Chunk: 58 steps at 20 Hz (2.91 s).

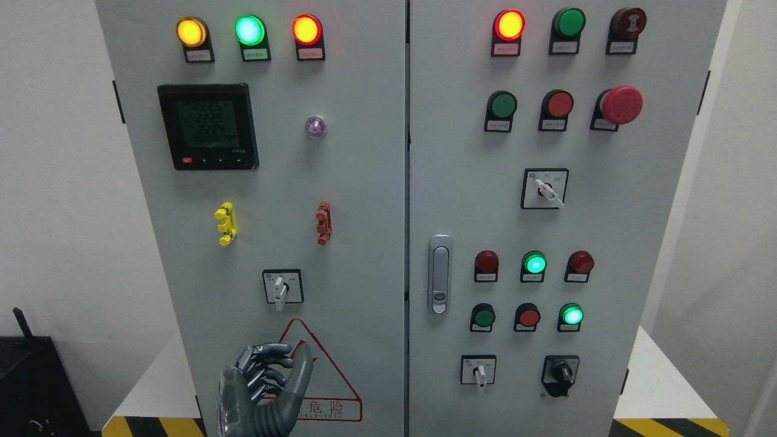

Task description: Turn on light switch 1

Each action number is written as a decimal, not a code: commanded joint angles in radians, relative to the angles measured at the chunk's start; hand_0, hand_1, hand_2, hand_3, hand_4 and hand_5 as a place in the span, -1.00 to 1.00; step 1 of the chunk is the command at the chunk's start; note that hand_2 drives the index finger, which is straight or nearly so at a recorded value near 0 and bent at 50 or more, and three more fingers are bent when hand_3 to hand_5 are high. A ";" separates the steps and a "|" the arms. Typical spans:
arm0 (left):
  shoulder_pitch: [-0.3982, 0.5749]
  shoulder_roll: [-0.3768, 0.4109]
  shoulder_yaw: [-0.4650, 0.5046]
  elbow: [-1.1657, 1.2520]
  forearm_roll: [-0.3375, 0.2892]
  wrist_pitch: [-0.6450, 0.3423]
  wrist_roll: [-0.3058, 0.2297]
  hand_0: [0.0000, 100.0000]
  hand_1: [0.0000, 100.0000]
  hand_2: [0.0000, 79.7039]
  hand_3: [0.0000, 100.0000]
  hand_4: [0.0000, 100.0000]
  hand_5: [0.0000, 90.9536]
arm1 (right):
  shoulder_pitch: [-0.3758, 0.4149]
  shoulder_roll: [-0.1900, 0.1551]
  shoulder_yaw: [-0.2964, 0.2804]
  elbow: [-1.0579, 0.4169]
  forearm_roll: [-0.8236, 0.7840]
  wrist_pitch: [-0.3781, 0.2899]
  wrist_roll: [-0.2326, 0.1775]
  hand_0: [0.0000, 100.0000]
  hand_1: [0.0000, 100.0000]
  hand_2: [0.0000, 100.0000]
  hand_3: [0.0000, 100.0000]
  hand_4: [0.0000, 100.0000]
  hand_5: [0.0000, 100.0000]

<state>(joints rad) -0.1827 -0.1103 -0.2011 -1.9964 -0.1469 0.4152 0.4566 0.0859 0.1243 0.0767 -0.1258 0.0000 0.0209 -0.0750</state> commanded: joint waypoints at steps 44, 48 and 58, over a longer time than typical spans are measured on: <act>-0.155 -0.022 0.098 0.030 0.010 0.128 -0.001 -0.85 0.41 0.26 0.19 0.57 0.60 | 0.000 0.000 0.000 0.000 -0.025 0.001 0.000 -1.00 -1.00 -1.00 -1.00 -1.00 -1.00; -0.173 -0.022 0.098 0.030 0.010 0.151 -0.003 -0.72 0.46 0.27 0.20 0.57 0.62 | 0.000 0.000 0.000 0.000 -0.025 0.001 0.000 -1.00 -1.00 -1.00 -1.00 -1.00 -1.00; -0.176 -0.020 0.088 0.030 0.012 0.165 -0.007 -0.44 0.56 0.29 0.23 0.59 0.63 | 0.000 0.000 0.000 0.000 -0.025 0.001 0.000 -1.00 -1.00 -1.00 -1.00 -1.00 -1.00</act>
<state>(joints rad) -0.3546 -0.1316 -0.1095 -1.9688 -0.1360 0.5790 0.4502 0.0859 0.1243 0.0767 -0.1258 0.0000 0.0209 -0.0751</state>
